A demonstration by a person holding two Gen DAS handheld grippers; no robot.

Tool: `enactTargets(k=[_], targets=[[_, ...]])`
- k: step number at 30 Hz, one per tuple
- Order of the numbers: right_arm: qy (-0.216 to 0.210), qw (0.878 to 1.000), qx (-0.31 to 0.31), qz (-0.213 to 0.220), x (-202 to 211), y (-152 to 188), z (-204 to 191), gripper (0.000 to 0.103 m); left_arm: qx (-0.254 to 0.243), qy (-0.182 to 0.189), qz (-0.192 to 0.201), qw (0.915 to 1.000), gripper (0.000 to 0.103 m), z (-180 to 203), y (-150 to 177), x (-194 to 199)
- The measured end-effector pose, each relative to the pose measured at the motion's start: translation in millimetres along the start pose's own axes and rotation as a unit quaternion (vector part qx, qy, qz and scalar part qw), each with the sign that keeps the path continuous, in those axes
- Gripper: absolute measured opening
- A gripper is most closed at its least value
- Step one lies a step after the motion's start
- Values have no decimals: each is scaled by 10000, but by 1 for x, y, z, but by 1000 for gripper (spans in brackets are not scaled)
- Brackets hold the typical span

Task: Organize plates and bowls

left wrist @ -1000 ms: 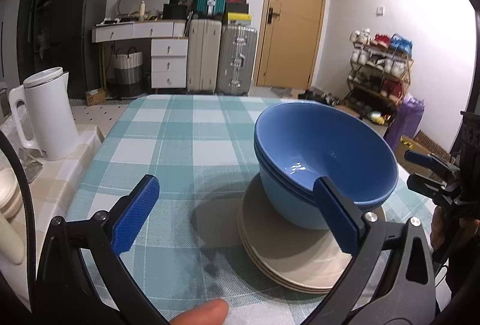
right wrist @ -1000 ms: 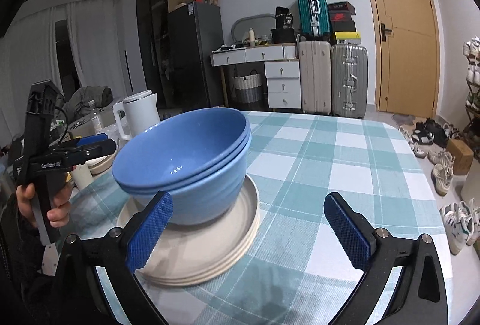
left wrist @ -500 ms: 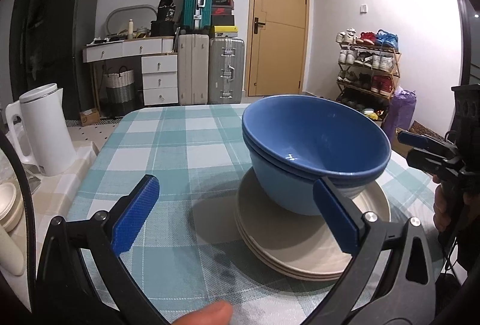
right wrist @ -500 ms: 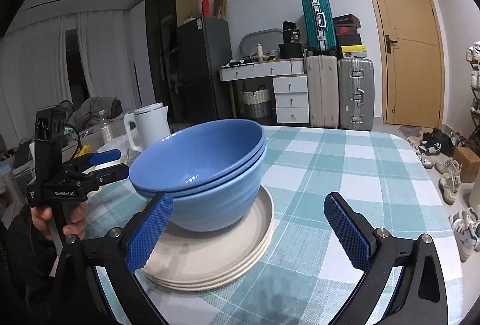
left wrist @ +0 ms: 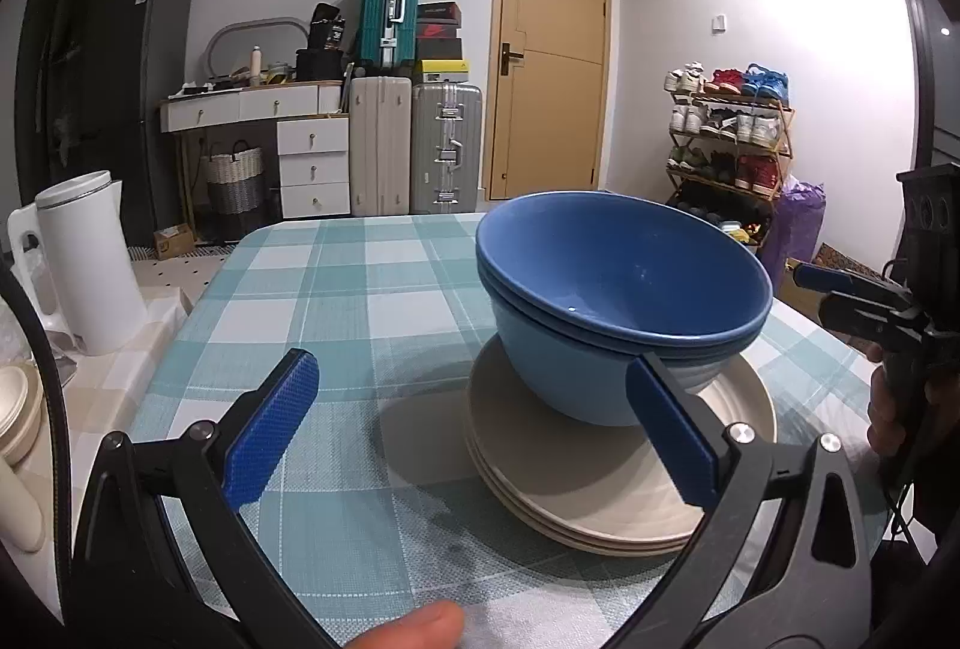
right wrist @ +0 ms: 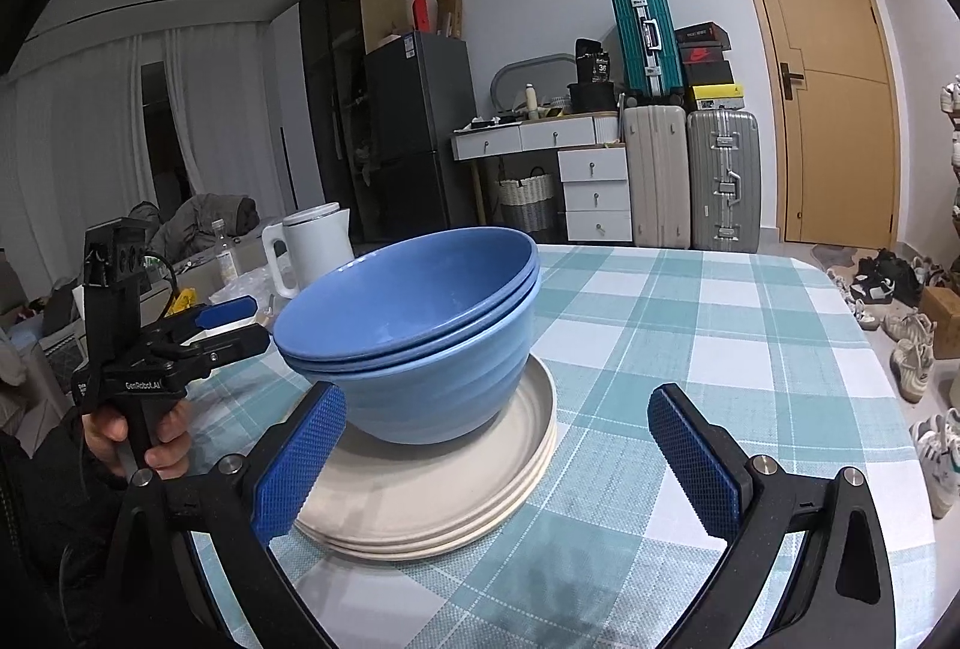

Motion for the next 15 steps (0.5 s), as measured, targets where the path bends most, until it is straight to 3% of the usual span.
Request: enactTargets(k=[15], targets=[[-67, 9998, 166, -2, 2, 2, -5, 103, 13, 6, -10, 10000, 102, 0, 1, -1]])
Point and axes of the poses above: each gripper's, at about its wrist camera, not at the fingertips, and x roughly against the way its jaws point, z to its right, y to its underside, the point moved 8 cm from there along -x, roughly the way its jaws point, and after that the axes turned 15 degrees about z, right-handed, at the moved point
